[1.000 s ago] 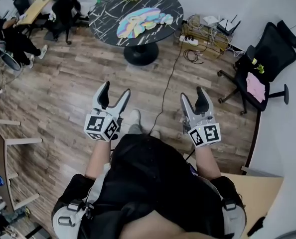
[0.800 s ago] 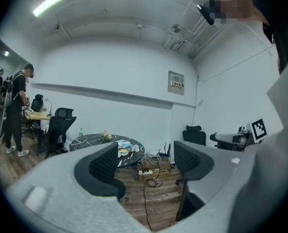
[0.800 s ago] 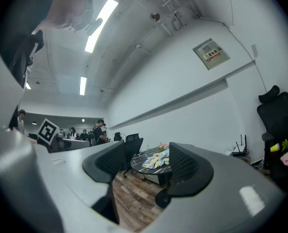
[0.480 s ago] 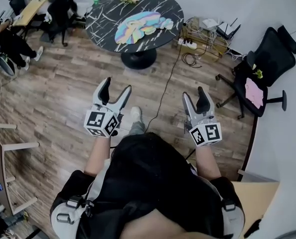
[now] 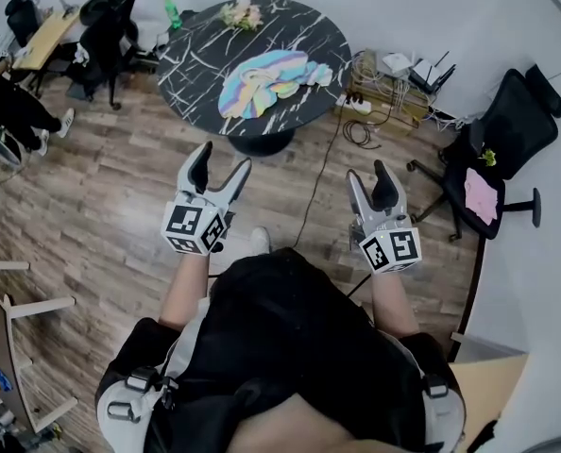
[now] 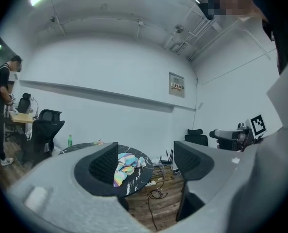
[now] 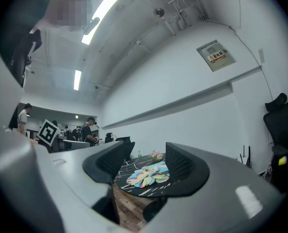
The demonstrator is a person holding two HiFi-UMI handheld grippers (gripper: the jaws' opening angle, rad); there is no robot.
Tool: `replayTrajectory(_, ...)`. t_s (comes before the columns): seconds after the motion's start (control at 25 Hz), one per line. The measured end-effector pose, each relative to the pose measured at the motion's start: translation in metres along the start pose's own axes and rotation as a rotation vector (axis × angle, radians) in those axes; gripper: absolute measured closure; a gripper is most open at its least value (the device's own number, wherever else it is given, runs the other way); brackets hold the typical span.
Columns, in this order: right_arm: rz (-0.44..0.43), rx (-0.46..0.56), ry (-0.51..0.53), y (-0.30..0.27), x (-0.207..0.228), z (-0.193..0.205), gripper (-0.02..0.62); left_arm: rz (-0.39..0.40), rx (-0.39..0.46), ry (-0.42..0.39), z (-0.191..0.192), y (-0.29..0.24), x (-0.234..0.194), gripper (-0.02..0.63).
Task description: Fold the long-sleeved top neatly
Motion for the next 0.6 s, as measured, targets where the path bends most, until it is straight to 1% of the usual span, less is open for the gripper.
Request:
replayTrajectory(0.24, -0.026, -0.027, 0.024, -0.062, -0.001, 0.020, 0.363, 0.020, -0.034, -0.003, 0.009, -0.031, -0.045, 0.245)
replayTrajectory(0.4, -0.044, -0.036, 0.035, -0.100, -0.004, 0.035, 0.398, 0.030, -0.064, -0.014, 0.014, -0.047, -0.077, 0.252)
replayTrajectory(0.6, -0.042, -0.046, 0.021, -0.128, -0.008, 0.055, 0.423, 0.048, -0.082, -0.040, 0.019, -0.064, -0.102, 0.265)
Point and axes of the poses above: the fingertips, and each gripper's own axes: y backward along the fingers, x to its right, z out of its underside, the point moved 6 cm from there along y, backward along the fingers, and after that the axes turned 11 degrees about x, right-handed, at the moved point
